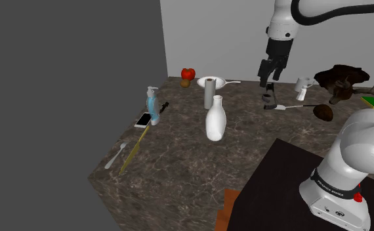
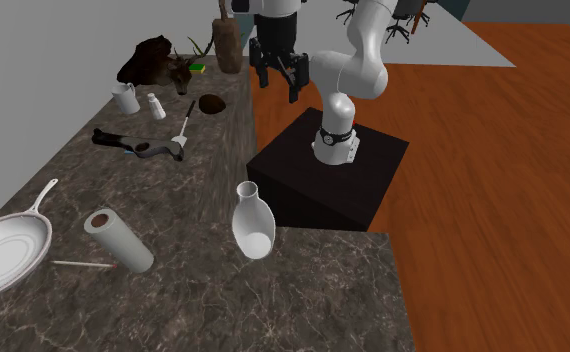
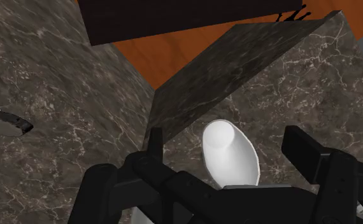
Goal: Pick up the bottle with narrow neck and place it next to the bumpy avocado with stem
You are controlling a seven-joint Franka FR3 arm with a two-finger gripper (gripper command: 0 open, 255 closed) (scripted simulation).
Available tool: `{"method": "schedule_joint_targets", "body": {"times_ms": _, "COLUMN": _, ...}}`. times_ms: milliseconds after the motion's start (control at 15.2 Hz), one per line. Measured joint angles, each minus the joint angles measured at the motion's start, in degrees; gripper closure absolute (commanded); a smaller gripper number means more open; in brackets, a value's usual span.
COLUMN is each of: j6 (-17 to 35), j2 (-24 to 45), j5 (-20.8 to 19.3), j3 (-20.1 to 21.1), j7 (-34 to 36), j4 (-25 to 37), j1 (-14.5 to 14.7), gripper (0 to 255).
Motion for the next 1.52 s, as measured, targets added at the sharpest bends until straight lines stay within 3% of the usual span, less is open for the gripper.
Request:
{"method": "schedule_joint_targets", "body": {"times_ms": 198, "j6": 2.54, "j2": 1.89, "j5": 0.11, "j3": 0.07, "j7": -0.16, "j4": -0.19, "j1": 0.34, "gripper": 0}}
{"method": "schedule_joint_targets", "body": {"times_ms": 1122, "j6": 28.51, "j2": 25.4, "j5": 1.59, "j3": 2.49, "j7": -0.75, "j4": 3.66, "j1": 4.12, "gripper": 0}}
{"method": "schedule_joint_targets", "body": {"times_ms": 1518, "j6": 34.16, "j2": 29.46, "j5": 1.67, "j3": 2.77, "j7": -0.61, "j4": 2.59, "j1": 4.41, "gripper": 0}}
